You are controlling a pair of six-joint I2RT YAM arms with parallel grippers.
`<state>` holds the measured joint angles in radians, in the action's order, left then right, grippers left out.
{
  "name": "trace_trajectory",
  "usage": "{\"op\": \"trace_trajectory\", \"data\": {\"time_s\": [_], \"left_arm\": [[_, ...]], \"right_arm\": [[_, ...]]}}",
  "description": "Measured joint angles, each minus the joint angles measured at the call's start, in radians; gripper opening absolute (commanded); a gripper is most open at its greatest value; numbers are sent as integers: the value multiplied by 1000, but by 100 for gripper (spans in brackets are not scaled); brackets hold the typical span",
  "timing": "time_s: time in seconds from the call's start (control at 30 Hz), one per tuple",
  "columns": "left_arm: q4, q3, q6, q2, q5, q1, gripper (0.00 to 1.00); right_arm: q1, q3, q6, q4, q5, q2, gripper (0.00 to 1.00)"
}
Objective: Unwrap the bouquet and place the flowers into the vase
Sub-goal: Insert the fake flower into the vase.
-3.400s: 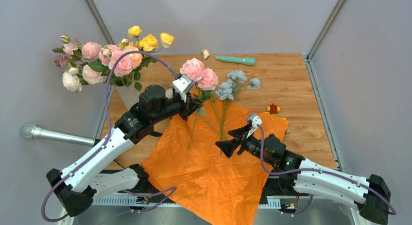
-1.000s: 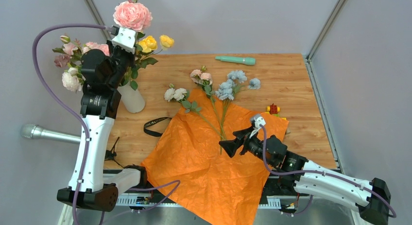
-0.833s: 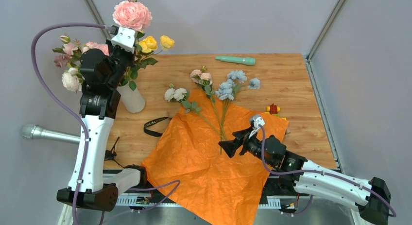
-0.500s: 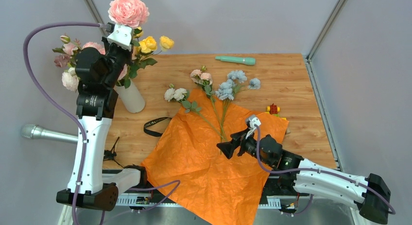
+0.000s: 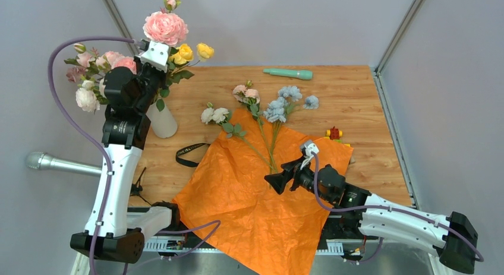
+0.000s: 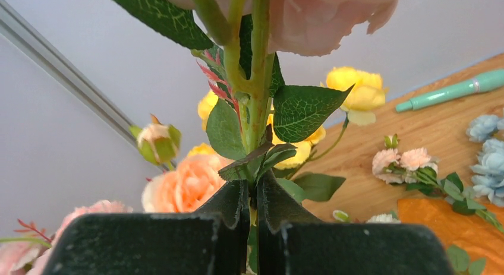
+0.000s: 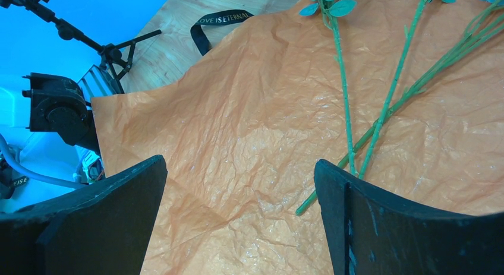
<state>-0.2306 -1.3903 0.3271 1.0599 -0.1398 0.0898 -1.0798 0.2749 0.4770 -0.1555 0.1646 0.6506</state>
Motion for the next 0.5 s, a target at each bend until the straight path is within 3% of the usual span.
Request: {"op": "trace_trajectory", "data": {"time_s": [0.5], "left_arm": [[102,210,-29,-56,48,-40,0]], "right_arm": [[0,-8,6,1,0,-11,96]]}}
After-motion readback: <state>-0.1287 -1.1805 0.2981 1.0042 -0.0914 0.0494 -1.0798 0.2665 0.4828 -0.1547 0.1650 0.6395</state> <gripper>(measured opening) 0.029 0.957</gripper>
